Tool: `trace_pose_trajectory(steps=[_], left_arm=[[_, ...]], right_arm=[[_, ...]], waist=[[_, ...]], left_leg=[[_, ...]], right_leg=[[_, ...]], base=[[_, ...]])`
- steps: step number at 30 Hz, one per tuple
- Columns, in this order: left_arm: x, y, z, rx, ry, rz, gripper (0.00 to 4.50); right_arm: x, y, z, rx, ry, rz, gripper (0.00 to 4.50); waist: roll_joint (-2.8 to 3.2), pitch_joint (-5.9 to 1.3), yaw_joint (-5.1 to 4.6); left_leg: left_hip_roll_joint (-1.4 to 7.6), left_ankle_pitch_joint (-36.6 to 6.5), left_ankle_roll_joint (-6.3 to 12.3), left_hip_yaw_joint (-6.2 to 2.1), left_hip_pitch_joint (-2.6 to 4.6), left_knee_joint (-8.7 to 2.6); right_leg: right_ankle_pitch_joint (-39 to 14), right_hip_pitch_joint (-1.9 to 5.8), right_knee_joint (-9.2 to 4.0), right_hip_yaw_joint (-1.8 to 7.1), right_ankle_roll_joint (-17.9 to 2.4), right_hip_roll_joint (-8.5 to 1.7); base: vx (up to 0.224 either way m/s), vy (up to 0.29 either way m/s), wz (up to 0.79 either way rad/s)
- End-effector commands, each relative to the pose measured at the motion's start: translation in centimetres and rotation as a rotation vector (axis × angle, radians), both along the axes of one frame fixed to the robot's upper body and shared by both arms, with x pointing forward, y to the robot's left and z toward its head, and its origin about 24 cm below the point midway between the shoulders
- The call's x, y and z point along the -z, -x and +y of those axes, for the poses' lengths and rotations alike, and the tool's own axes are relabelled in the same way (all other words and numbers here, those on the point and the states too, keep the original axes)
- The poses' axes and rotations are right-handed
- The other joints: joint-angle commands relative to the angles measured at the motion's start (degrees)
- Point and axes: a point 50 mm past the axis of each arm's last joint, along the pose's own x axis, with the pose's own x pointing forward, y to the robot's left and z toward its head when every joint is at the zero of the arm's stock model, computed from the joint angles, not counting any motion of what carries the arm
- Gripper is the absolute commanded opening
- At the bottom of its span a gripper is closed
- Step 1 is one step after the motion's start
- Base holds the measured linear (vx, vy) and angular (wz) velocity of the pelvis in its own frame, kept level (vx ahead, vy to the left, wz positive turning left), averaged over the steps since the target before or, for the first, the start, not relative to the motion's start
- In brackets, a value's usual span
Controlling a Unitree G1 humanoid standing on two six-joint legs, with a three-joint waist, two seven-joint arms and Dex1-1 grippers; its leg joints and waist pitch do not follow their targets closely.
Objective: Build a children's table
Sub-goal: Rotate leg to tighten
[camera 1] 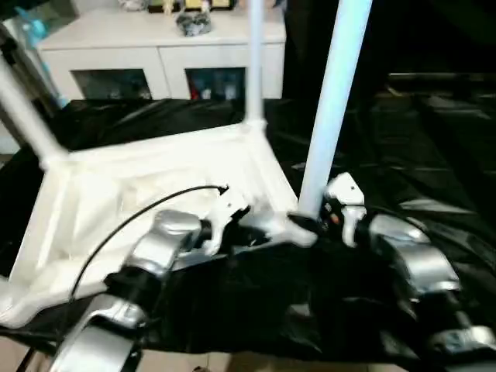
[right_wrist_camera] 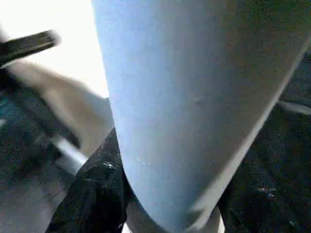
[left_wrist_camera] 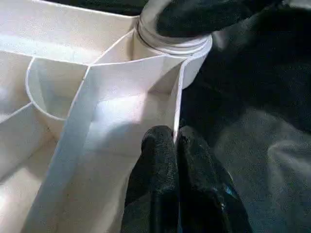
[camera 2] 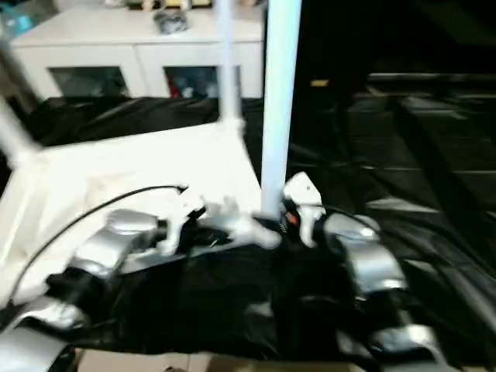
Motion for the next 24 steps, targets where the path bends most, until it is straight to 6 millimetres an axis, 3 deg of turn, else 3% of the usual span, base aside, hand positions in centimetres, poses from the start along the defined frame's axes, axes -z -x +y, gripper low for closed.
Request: trace_pose_trajectory(steps=[1, 4, 5, 6, 7, 8, 10, 11, 15, 17, 18, 22, 24], left_arm=[[-2.0, -1.6, -1.6, -0.136, 0.07, -0.089, 0.0], [-2.1, -1.7, -2.6, -0.172, 0.085, -0.098, 0.0], [-2.2, -1.7, -2.9, -0.173, 0.09, -0.101, 0.0], [-2.2, -1.6, -3.1, -0.17, 0.092, -0.104, 0.0], [-2.3, -1.5, -3.0, -0.151, 0.091, -0.111, 0.0], [-2.3, -1.5, -3.0, -0.138, 0.089, -0.117, 0.0], [-2.5, -1.3, -2.9, -0.105, 0.096, -0.128, 0.0], [-2.6, -1.2, -2.8, -0.081, 0.103, -0.13, 0.0], [-2.8, -0.7, -2.6, -0.011, 0.12, -0.125, 0.0], [-2.8, 0.0, -2.2, 0.071, 0.129, -0.116, 0.0], [-2.8, 0.2, -2.1, 0.098, 0.131, -0.11, 0.0], [-2.6, 0.8, -1.1, 0.201, 0.102, -0.075, 0.0], [-2.6, 0.8, -0.9, 0.21, 0.099, -0.071, 0.0]], right_arm=[[4.5, 2.3, 3.8, -0.039, -0.015, 0.211, 1.96], [4.8, 1.5, 5.1, 0.059, -0.016, 0.215, 1.96], [4.7, 1.2, 5.8, 0.069, -0.019, 0.206, 1.96], [4.6, 1.1, 6.2, 0.067, -0.021, 0.196, 1.96], [4.2, 1.0, 6.4, 0.048, -0.054, 0.181, 1.96], [3.9, 0.9, 6.5, 0.036, -0.078, 0.17, 2.66], [3.3, 0.8, 6.6, 0.007, -0.122, 0.164, 2.66], [3.1, 0.8, 6.5, -0.012, -0.134, 0.166, 2.76], [2.5, 1.1, 6.0, -0.109, -0.123, 0.147, 3.17], [2.0, 1.9, 5.1, -0.252, -0.102, 0.134, 3.17], [1.8, 2.2, 4.8, -0.303, -0.101, 0.137, 3.17], [1.2, 3.3, 2.6, -0.499, -0.048, 0.178, 3.17], [1.2, 3.5, 2.3, -0.518, -0.039, 0.186, 3.17]], waist=[[-0.69, -2.06, -0.51], [-0.67, -1.75, -1.57], [-0.36, -1.77, -1.85], [-0.42, -1.45, -2.99], [-0.25, -1.44, -3.01], [0.02, -1.43, -3.24], [0.15, -1.34, -3.48], [0.07, -1.28, -3.69], [-0.13, -1.42, -3.43], [-0.39, -1.7, -2.93], [-0.46, -1.97, -2.57], [-0.5, -2.43, -1.3], [-0.54, -2.54, -0.76]], left_leg=[[2.95, -26.8, -2.23, -2.83, 1.8, -5.12], [2.78, -30.8, -3.07, -3.28, 1.85, -5.37], [2.73, -32.2, -3.35, -3.45, 2.15, -5.28], [2.49, -36.6, -3.59, -3.89, 2.39, -5.43], [2.56, -37.9, -3.64, -4.01, 2.66, -5.58], [2.69, -40.0, -3.86, -4.18, 3.14, -5.76], [2.76, -41.6, -4.03, -4.33, 3.45, -6.02], [2.78, -42.5, -3.86, -4.54, 3.11, -6.32], [2.73, -39.2, -3.02, -4.39, 2.38, -6.25], [2.81, -34.7, -1.81, -4.1, 2.04, -6.1], [3.1, -31.2, -0.79, -3.92, 1.44, -6.25], [3.32, -21.9, 2.41, -2.79, 1.09, -5.79], [3.44, -19.5, 3.36, -2.58, 0.95, -5.61]], right_leg=[[-32.6, 0.56, -6.16, 1.79, -8.0, -3.81], [-36.1, 0.22, -6.65, 1.25, -6.1, -3.66], [-37.0, 0.05, -6.75, 0.99, -5.9, -3.68], [-38.9, 0.3, -7.54, -0.22, -4.0, -3.31], [-39.2, 0.2, -7.72, -0.36, -3.5, -3.26], [-38.1, -0.14, -7.86, -0.3, -3.4, -3.22], [-36.1, -0.11, -7.96, -0.45, -3.9, -3.11], [-34.5, 0.36, -7.83, -0.52, -4.4, -3.29], [-34.8, 0.59, -7.66, 0.21, -5.0, -4.15], [-33.1, 0.77, -7.41, 0.8, -6.5, -4.54], [-28.8, 1.26, -6.91, 1.22, -7.9, -4.49], [-17.9, 1.79, -5.74, 1.54, -13.0, -4.26], [-15.7, 2.02, -5.39, 1.47, -13.6, -4.16]], base=[[0.0, 0.0, 0.0], [0.0, 0.0, 0.0], [-0.054, 0.018, -0.09], [0.0, 0.0, 0.0], [0.0, 0.0, 0.0], [0.0, 0.0, 0.0], [0.0, 0.0, 0.0], [0.0, 0.0, 0.0], [0.0, 0.0, 0.0], [0.0, 0.0, 0.0], [0.0, 0.0, 0.0], [0.0, 0.0, 0.0], [0.053, -0.021, 0.05]])
